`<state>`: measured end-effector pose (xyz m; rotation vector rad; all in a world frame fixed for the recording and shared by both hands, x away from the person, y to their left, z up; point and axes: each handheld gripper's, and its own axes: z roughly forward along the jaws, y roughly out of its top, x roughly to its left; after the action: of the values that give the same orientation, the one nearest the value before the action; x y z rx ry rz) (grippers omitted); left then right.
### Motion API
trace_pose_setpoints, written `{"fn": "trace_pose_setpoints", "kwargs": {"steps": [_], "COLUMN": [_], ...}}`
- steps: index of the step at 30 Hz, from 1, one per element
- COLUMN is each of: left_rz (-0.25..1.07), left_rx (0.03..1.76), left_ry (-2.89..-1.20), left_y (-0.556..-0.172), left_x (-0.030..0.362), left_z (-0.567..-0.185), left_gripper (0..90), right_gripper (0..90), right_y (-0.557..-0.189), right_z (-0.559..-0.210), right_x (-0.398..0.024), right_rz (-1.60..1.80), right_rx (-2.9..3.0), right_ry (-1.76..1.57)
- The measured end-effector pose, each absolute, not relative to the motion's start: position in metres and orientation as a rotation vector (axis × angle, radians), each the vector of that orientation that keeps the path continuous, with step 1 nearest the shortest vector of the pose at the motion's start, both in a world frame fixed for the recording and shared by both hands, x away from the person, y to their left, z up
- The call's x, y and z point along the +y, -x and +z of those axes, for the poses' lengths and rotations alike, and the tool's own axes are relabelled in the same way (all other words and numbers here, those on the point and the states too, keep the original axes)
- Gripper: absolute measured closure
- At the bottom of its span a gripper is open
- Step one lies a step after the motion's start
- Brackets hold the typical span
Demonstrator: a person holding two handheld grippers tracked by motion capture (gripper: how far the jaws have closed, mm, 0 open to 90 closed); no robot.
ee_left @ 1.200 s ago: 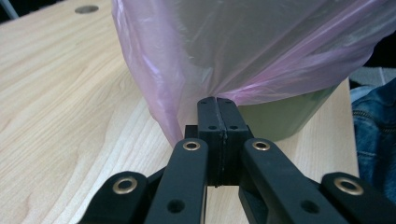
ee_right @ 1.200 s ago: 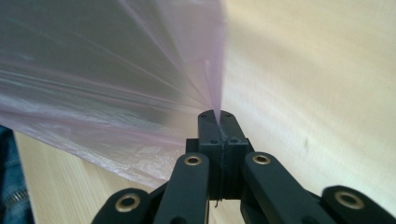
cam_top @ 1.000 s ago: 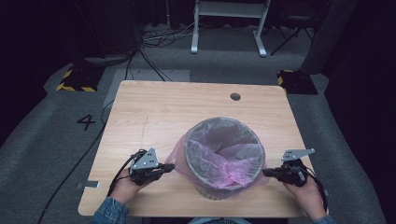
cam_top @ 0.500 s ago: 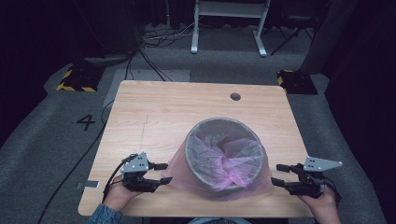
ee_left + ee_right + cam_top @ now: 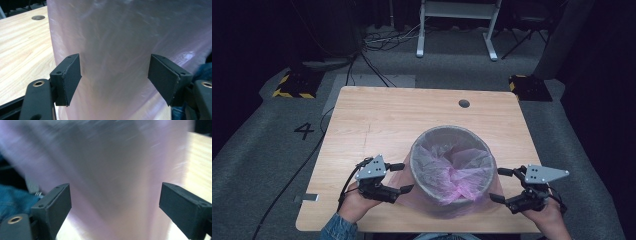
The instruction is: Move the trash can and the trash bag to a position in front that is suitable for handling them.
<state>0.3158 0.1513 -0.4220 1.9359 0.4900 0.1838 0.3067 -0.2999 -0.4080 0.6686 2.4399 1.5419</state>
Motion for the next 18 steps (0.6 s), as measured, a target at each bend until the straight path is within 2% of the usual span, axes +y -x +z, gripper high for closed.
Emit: {"fn": "trace_pose_setpoints", "kwargs": {"steps": [4,5,7,9,12,14,18], "left_rz": [0.158,0.151,0.138,0.139,0.143,0.158,0.199], "left_rx": [0.475,0.467,0.434,0.408,0.4,0.402,0.434], "left_ry": [-1.96,-1.966,-1.973,-1.976,-1.97,-1.961,-1.95], "left_y": [-0.322,-0.323,-0.322,-0.32,-0.319,-0.318,-0.316], "left_x": [0.145,0.145,0.145,0.146,0.146,0.147,0.149], "left_z": [-0.425,-0.426,-0.427,-0.426,-0.423,-0.421,-0.418], "left_gripper": [25.1,25.6,32.2,43.5,59.1,70.3,88.2], "right_gripper": [15.8,20.7,42.3,66.4,83.6,89.0,89.6], "right_y": [-0.321,-0.323,-0.327,-0.328,-0.328,-0.326,-0.326], "right_z": [-0.405,-0.405,-0.405,-0.404,-0.403,-0.401,-0.395], "right_x": [-0.296,-0.293,-0.288,-0.287,-0.287,-0.288,-0.291], "right_rz": [1.553,1.541,1.507,1.483,1.482,1.483,1.477], "right_rx": [2.485,2.505,2.561,2.591,2.59,2.577,2.549], "right_ry": [-0.642,-0.629,-0.577,-0.541,-0.541,-0.542,-0.571]}}
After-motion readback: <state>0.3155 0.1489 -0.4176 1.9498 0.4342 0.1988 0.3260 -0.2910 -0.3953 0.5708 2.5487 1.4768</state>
